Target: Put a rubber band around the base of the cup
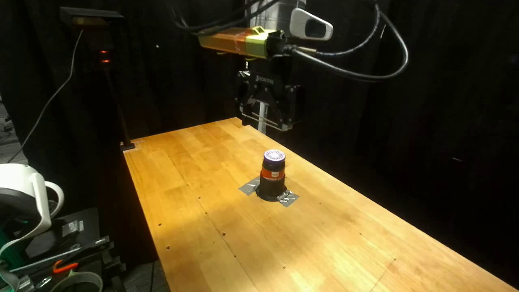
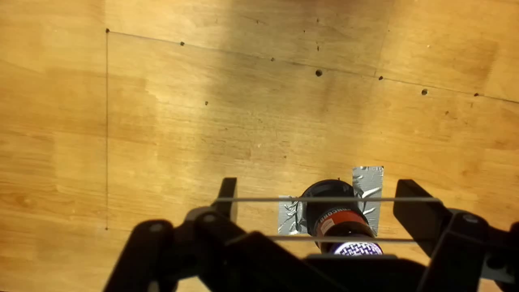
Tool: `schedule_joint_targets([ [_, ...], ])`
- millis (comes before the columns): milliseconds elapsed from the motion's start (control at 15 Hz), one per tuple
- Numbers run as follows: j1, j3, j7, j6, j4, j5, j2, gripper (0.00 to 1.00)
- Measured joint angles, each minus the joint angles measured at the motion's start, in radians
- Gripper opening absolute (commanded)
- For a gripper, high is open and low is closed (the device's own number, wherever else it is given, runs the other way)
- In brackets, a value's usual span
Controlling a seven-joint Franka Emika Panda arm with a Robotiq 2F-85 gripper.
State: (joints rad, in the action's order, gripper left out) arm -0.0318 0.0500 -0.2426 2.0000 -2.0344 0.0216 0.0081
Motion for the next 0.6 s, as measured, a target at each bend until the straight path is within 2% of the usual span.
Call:
schedule_joint_targets([
  [600, -0.002, -0.081, 0.054, 0.052, 0.357, -0.003, 0.404, 1.00],
])
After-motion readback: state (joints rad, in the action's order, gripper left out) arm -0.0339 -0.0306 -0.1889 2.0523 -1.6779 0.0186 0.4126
